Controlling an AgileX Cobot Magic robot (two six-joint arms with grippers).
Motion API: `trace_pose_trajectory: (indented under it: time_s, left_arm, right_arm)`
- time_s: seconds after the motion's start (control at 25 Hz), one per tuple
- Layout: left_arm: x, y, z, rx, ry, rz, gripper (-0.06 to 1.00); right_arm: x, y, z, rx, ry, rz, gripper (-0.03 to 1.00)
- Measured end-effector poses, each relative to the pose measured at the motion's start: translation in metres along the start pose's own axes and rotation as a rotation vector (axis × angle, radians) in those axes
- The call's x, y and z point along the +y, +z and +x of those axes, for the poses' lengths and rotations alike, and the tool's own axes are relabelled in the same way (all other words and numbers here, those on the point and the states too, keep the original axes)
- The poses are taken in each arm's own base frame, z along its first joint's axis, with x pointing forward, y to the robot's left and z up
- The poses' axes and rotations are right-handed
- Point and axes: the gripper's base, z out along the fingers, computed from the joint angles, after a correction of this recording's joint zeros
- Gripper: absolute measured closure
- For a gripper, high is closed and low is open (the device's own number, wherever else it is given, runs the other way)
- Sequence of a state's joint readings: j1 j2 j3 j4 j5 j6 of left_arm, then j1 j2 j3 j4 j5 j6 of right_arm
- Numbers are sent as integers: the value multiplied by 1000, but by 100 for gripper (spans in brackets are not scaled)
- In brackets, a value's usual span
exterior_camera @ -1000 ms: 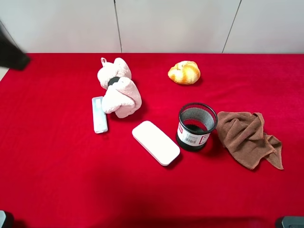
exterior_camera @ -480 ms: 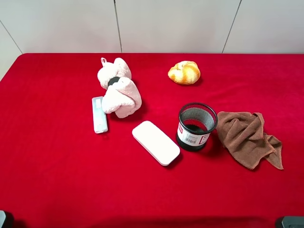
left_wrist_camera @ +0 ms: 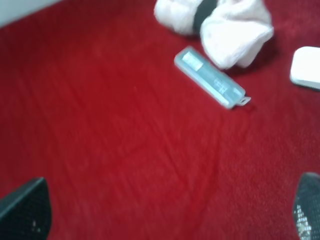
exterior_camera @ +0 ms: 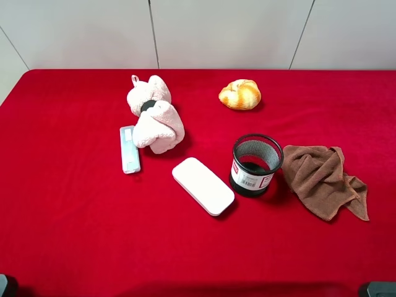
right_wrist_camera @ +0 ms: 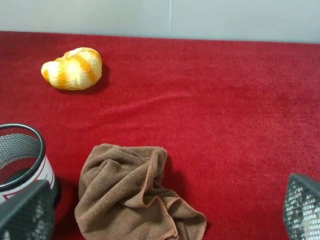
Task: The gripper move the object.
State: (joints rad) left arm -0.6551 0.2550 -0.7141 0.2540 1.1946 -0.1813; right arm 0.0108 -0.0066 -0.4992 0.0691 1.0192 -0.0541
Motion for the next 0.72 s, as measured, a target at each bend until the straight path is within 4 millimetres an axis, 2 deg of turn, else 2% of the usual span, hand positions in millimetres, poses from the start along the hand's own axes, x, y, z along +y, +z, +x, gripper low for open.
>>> trace_pose_trajectory:
  time_s: [0.4,0.72]
  left_arm:
    - [0,-5,28,-37,-257,-209,-2]
    - [-12,20,45,-79,-373,-274,-2]
  right_arm:
    - [0,0,0,0,0,0,27]
    - [0,0,0,0,0,0,27]
